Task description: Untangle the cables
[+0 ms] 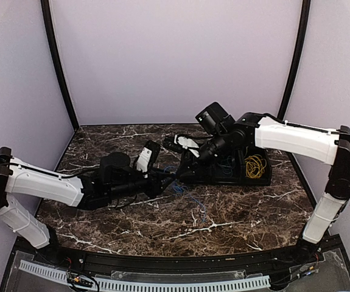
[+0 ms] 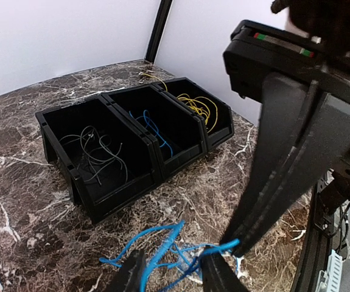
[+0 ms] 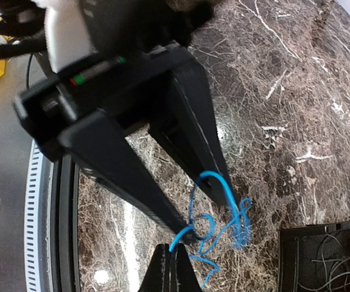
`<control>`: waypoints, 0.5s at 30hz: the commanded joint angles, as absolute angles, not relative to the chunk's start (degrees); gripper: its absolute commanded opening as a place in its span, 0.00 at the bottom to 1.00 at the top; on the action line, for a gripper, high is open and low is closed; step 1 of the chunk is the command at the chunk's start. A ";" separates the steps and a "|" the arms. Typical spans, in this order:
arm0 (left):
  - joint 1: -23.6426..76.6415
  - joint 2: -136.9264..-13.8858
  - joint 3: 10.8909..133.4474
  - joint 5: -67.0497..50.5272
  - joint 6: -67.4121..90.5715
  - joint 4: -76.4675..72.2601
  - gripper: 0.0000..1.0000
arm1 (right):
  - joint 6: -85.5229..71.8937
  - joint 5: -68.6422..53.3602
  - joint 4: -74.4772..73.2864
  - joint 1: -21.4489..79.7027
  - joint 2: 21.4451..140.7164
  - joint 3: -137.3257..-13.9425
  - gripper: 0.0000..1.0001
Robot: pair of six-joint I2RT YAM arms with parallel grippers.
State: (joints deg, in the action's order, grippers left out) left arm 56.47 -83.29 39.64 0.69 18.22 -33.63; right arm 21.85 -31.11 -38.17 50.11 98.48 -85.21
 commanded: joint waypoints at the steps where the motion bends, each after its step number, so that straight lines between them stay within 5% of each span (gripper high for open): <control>1: 56.23 -86.11 41.77 4.20 18.13 -36.00 0.28 | 21.41 -35.53 -36.61 51.24 98.27 -87.39 0.00; 15: 50.13 -88.41 37.60 15.97 34.37 -34.93 0.29 | 22.65 -38.34 -38.38 51.24 96.89 -87.94 0.00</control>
State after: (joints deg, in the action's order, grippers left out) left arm 54.02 -88.29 40.14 10.41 25.74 -35.31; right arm 21.93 -35.03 -37.78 50.65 98.45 -85.62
